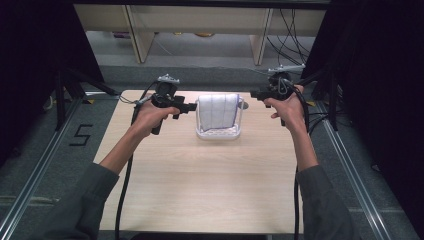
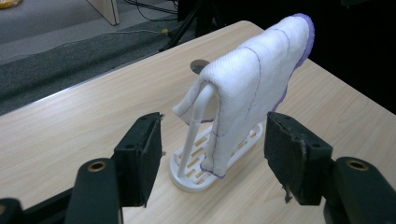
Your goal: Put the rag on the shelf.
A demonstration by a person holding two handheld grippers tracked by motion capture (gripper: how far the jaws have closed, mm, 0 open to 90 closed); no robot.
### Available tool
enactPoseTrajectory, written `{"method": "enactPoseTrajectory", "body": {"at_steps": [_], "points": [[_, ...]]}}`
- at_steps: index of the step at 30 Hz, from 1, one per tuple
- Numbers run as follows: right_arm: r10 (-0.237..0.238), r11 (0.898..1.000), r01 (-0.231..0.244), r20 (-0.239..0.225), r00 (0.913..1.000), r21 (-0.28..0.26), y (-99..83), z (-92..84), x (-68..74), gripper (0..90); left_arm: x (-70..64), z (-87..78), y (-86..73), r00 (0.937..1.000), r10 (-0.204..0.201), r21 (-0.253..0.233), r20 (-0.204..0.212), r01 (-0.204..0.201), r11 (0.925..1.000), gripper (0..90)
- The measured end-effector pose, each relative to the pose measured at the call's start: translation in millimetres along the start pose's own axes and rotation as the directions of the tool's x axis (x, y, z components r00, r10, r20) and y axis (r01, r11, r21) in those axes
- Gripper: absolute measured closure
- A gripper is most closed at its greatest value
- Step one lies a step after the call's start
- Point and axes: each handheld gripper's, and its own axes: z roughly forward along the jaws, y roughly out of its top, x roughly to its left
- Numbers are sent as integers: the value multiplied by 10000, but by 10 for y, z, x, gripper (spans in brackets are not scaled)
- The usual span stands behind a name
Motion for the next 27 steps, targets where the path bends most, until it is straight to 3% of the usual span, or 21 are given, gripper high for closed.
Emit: {"method": "enactPoseTrajectory", "body": {"at_steps": [8,9,10,27], "points": [[25,10000,-26,-115,9999,-62,-97,-51,-15,499,-71,-43,-102,9998,-80,-180,200,84,9998,361],[267,9996,-267,-80,9996,31,-106,-71,6,500,-80,-43,-115,9997,-125,-223,223,129,9997,361],[25,10000,-26,-170,9999,-73,-117,-71,-12,500,-84,-50,-124,9997,-137,-202,200,141,9997,360],[207,9996,-217,-497,9986,-196,-312,-181,110,442,-219,-117,-335,9969,-115,-425,773,148,9990,335]]}}
